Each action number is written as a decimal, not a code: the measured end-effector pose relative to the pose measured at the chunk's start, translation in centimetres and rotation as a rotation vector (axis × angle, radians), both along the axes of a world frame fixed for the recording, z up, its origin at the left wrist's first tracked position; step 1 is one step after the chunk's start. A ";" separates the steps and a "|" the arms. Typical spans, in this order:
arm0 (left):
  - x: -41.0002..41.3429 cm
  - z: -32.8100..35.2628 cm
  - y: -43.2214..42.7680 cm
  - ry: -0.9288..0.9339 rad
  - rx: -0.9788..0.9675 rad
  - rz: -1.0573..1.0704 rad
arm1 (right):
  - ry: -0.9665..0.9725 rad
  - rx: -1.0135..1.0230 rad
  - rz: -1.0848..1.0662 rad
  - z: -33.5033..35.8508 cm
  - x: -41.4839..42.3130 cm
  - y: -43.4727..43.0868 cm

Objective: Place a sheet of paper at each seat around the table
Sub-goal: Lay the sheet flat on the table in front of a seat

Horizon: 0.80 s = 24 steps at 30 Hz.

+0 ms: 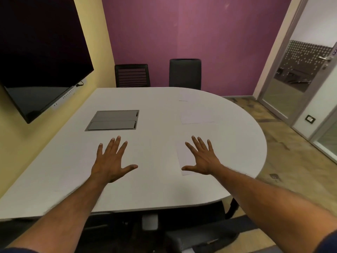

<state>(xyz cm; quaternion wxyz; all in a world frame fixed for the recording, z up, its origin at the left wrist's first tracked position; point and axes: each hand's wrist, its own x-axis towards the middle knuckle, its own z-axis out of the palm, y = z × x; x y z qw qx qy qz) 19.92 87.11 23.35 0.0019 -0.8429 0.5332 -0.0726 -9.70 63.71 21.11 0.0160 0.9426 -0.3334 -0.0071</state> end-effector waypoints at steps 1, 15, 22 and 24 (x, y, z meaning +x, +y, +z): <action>-0.9 0.0 0.3 0.005 0.004 0.001 | 0.001 -0.002 -0.010 0.3 -0.8 0.1; -12.7 1.7 -2.0 0.007 0.002 -0.011 | -0.013 -0.035 -0.004 2.7 -11.6 -1.0; -19.1 1.5 -8.9 -0.008 0.018 0.028 | -0.046 -0.033 0.012 2.3 -17.6 -8.4; -21.6 1.4 -11.8 0.009 -0.009 0.050 | -0.069 -0.008 0.006 2.1 -19.7 -11.3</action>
